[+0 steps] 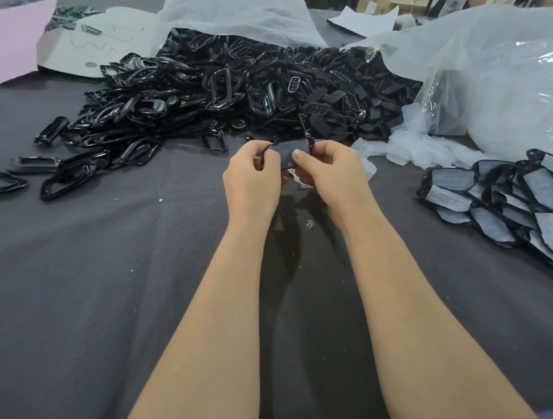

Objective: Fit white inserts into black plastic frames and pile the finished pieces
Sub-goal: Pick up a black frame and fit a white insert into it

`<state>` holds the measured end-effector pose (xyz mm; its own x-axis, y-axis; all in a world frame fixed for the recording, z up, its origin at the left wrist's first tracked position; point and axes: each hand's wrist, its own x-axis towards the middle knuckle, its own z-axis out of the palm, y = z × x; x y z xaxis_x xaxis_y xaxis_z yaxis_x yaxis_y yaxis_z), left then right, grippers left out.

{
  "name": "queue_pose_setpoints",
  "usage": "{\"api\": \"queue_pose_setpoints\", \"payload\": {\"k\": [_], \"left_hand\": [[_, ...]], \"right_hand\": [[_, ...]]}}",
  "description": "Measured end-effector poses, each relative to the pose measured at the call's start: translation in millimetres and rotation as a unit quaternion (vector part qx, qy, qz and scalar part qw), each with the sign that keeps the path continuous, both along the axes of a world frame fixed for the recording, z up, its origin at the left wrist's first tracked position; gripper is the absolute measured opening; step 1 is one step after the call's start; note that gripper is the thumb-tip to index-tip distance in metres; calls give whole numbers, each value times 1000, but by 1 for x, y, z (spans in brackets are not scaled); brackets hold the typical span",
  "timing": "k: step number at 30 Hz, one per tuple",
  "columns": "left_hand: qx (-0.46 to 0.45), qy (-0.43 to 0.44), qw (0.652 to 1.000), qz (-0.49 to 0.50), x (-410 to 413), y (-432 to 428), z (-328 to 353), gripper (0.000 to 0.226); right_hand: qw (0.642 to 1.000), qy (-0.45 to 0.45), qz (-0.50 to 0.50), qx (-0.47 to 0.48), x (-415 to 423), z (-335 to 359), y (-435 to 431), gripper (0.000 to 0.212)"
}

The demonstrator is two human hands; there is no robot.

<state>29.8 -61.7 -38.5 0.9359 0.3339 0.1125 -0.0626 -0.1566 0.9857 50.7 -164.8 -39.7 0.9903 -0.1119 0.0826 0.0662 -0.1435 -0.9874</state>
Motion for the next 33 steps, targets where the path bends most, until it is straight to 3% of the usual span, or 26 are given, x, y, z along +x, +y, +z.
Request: {"api": "queue_pose_setpoints", "payload": {"k": [7, 15, 18, 25, 29, 33], "left_hand": [[-19, -1, 1000, 9, 2, -1, 1, 10], [-215, 35, 976, 15, 3, -2, 1, 16], [-235, 29, 972, 12, 3, -4, 1, 15], [-42, 11, 999, -25, 2, -6, -4, 10], [-49, 9, 999, -13, 2, -3, -4, 27], [-60, 25, 998, -19, 5, -2, -5, 24]], "right_hand": [[1000, -1, 3, 12, 0, 1, 1, 17], [1000, -7, 15, 8, -3, 2, 6, 17], [1000, -4, 11, 11, -4, 2, 7, 14], [999, 14, -34, 40, -2, 2, 1, 15], [999, 5, -32, 18, -2, 0, 2, 15], [1000, 8, -17, -9, 0, -1, 2, 13]]}}
